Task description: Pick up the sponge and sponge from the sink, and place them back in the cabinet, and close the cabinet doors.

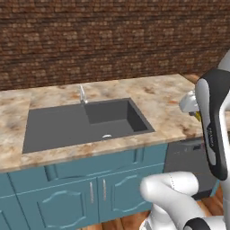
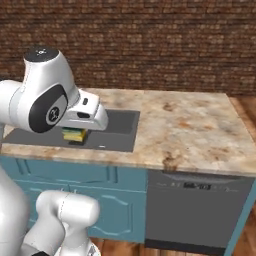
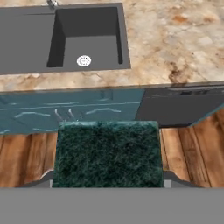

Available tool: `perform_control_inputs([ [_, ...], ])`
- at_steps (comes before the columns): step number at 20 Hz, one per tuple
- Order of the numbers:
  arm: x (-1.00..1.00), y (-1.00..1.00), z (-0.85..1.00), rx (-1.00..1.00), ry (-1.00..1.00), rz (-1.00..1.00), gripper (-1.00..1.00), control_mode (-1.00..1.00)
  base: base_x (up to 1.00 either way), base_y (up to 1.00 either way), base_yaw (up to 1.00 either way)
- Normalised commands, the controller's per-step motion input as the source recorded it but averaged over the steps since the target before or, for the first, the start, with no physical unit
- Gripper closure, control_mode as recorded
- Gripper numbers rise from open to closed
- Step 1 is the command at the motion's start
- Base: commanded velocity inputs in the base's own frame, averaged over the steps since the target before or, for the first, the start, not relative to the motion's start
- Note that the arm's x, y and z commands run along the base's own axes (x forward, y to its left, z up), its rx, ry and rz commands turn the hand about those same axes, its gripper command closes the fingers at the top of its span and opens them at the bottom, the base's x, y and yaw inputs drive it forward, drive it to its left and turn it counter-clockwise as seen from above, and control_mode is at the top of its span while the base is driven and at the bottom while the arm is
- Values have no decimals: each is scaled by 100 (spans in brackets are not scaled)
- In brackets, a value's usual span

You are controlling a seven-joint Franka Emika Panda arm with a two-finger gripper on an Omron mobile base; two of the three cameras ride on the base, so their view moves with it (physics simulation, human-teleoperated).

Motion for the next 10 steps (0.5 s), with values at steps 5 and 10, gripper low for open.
perform_control_inputs([
  [5, 0, 0, 0, 0, 0, 0, 100, 100, -3, 0, -52],
  [10, 0, 0, 0, 0, 0, 0, 100, 100, 0, 0, -55],
])
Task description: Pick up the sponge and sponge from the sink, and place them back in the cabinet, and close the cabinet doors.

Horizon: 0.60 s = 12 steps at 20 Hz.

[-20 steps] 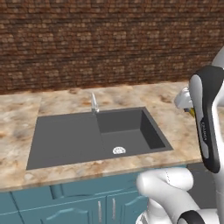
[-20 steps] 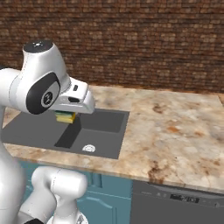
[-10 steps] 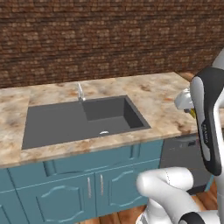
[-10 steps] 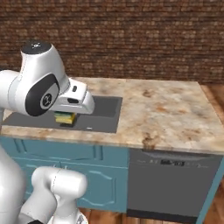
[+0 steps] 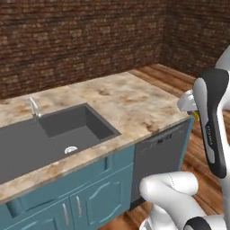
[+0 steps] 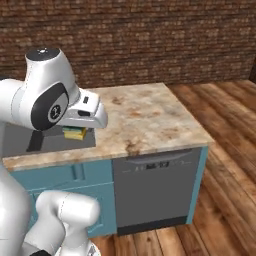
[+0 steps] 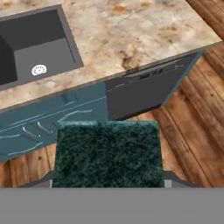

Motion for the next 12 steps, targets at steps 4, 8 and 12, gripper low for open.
perform_control_inputs([
  [4, 0, 0, 0, 0, 0, 0, 100, 100, 4, 0, -58],
  [8, 0, 0, 0, 0, 0, 0, 100, 100, 5, 0, -56],
  [12, 0, 0, 0, 0, 0, 0, 100, 100, 6, -3, -55],
])
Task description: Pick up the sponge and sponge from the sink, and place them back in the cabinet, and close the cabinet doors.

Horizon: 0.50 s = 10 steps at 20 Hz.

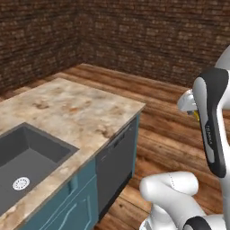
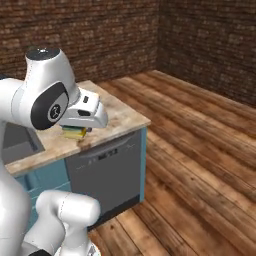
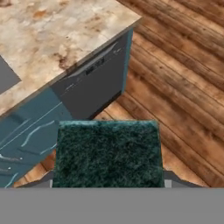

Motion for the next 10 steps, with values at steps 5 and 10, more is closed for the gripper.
perform_control_inputs([
  [5, 0, 0, 0, 0, 0, 0, 100, 100, 8, -7, -56],
  [10, 0, 0, 0, 0, 0, 0, 100, 100, 13, -5, -55],
])
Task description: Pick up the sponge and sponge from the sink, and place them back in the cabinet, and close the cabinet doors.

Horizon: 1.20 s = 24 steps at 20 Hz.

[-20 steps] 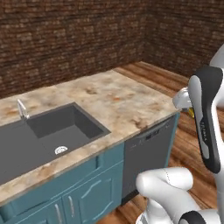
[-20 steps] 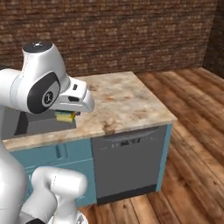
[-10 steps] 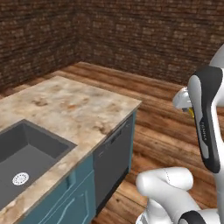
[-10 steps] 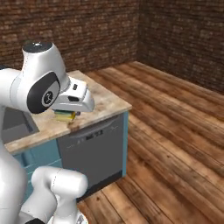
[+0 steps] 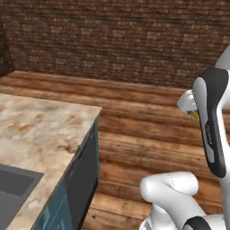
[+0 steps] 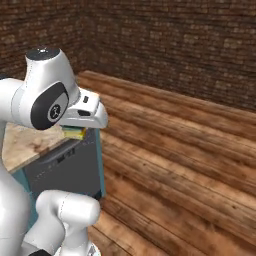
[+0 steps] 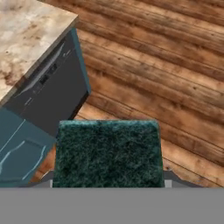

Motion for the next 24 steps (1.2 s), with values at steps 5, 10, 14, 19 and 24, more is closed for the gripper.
perform_control_inputs([
  [5, 0, 0, 0, 0, 0, 0, 100, 100, 25, 0, -54],
  [10, 0, 0, 0, 0, 0, 0, 100, 100, 33, 0, -52],
  [14, 0, 0, 0, 0, 0, 0, 100, 100, 49, 0, -41],
  [19, 0, 0, 0, 0, 0, 0, 100, 100, 82, 16, -20],
  [24, 0, 0, 0, 0, 0, 0, 100, 100, 100, 27, -7],
])
